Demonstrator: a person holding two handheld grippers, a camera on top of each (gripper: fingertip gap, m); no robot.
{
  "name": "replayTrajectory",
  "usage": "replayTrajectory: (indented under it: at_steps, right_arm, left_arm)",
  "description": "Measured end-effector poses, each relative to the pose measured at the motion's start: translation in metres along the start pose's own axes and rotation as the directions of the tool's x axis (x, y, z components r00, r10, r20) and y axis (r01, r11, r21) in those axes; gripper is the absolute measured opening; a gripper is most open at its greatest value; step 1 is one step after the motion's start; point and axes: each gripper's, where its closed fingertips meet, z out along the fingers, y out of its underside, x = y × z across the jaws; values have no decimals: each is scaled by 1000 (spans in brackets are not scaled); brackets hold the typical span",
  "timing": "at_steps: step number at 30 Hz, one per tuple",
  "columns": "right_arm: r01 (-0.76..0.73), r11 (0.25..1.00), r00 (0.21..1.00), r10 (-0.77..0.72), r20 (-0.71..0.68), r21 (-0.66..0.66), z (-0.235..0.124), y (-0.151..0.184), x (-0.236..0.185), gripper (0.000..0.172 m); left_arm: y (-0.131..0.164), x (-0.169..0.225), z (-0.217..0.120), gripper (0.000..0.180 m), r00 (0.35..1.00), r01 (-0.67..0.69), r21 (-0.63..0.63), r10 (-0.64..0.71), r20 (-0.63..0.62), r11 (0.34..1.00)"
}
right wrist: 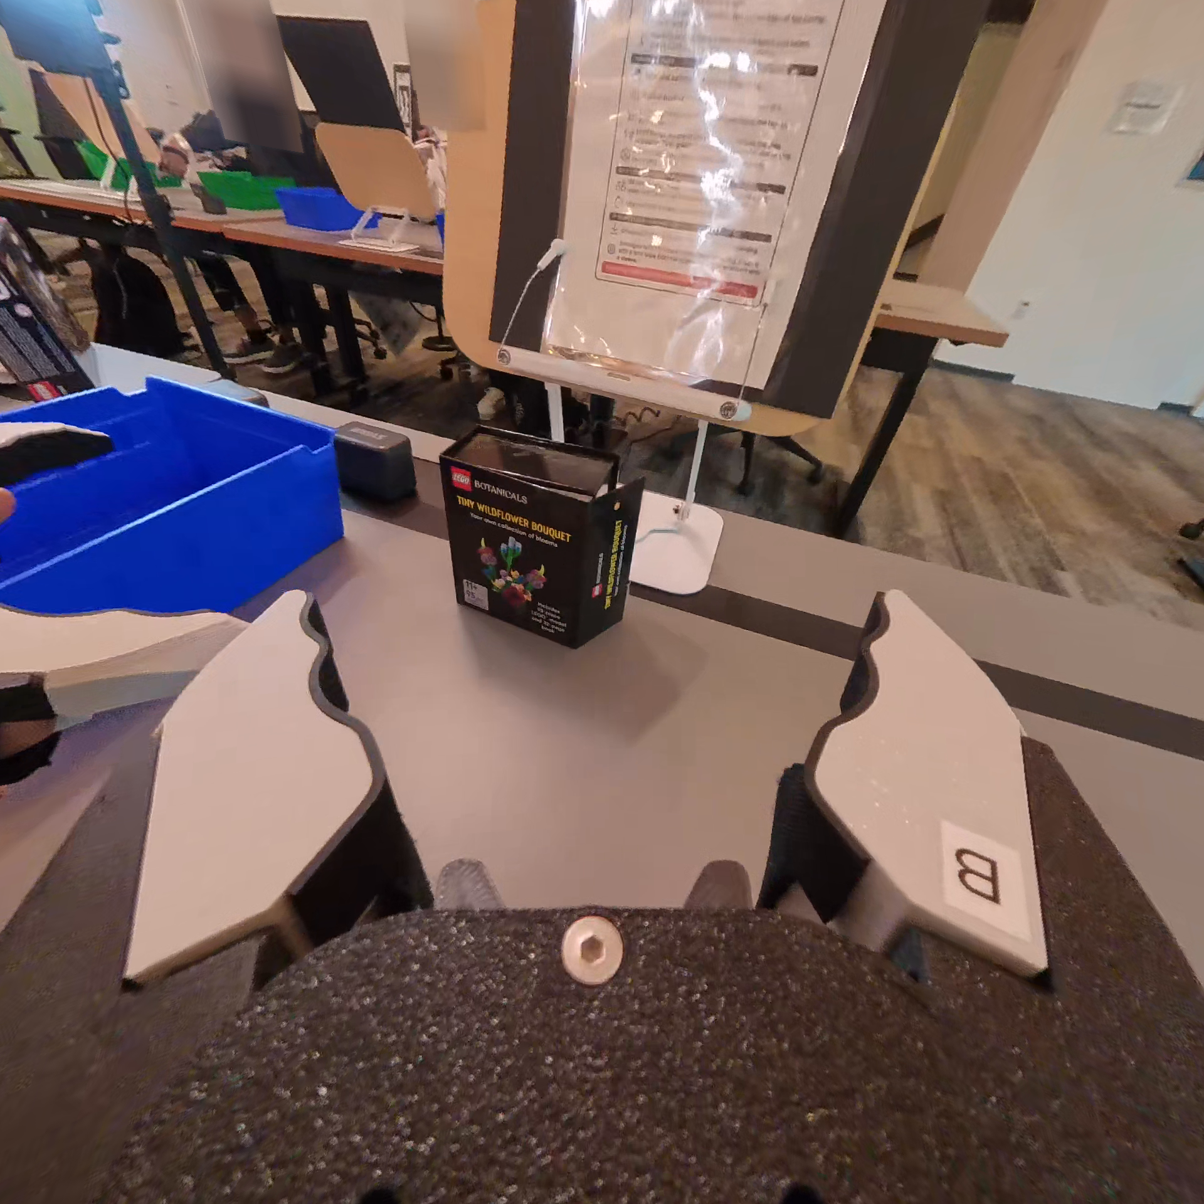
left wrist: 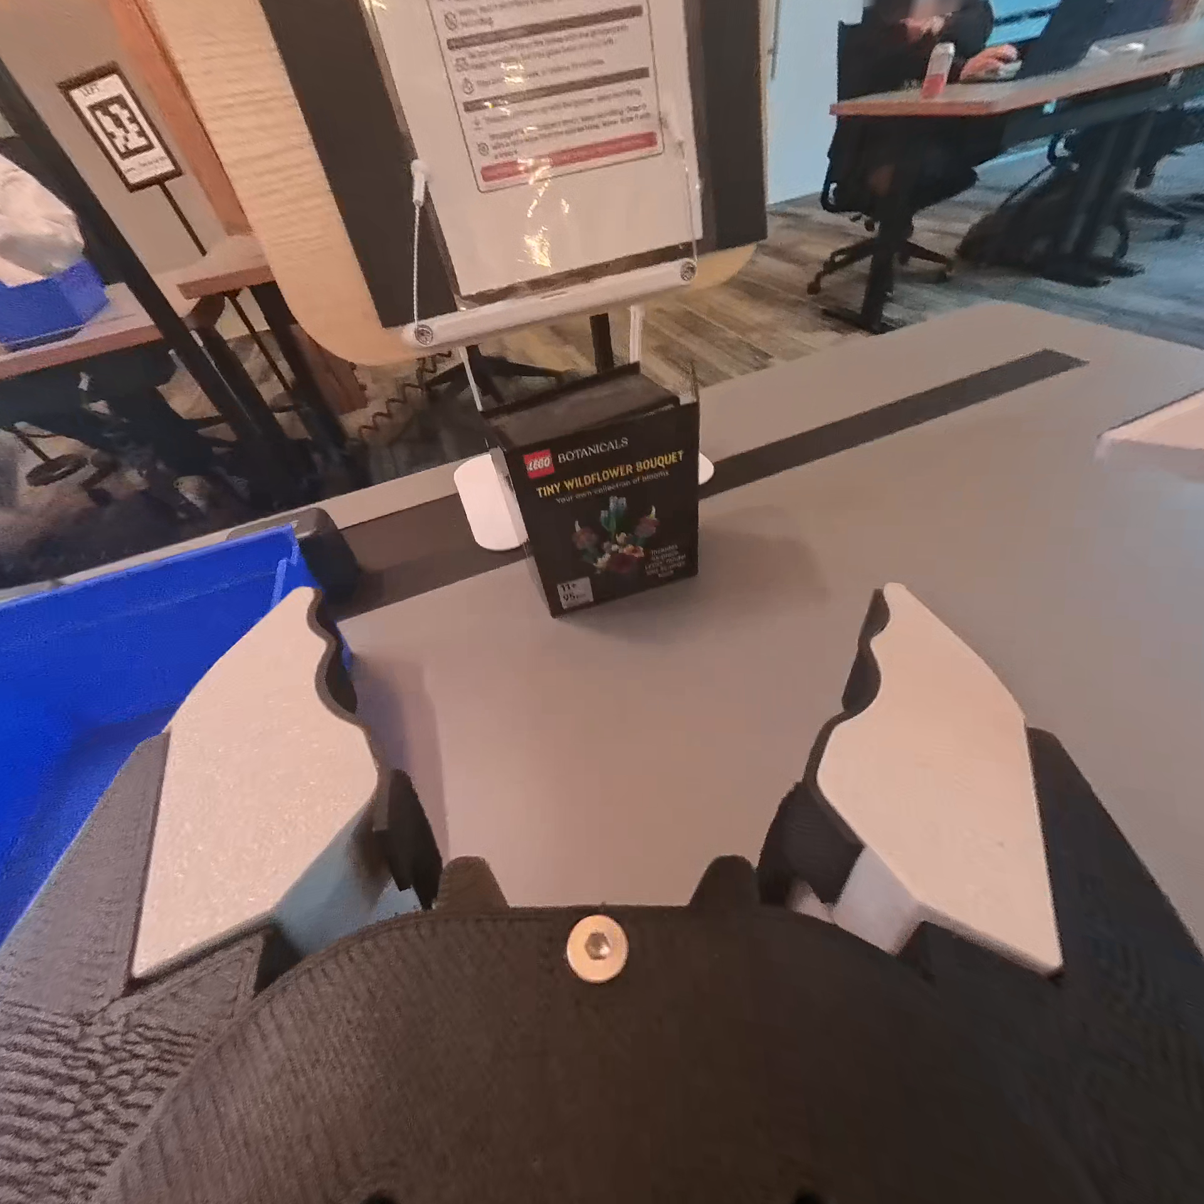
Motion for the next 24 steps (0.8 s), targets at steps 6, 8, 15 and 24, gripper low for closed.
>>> replayTrajectory:
  at_steps: [6,8,15,24]
  right_arm:
    - [20,999,1000,-20,11,-28,38,-1,7,145]
    - [61,996,998,-59,33,-64,51,6,7,144]
    - [26,993,990,-9,144,-116,90,45,4,122]
    - [78,970,972,-22,234,-230,145,89,0,99]
  left_arm:
    - [-4,-5,30,145,999,-30,-32,28,-46,999]
    - [0,-9,40,146,998,-44,-23,43,-50,999]
    - [32,-22,82,141,999,-18,-51,15,-52,999]
    - [42,-35,133,114,994,-24,10,25,-107,1000]
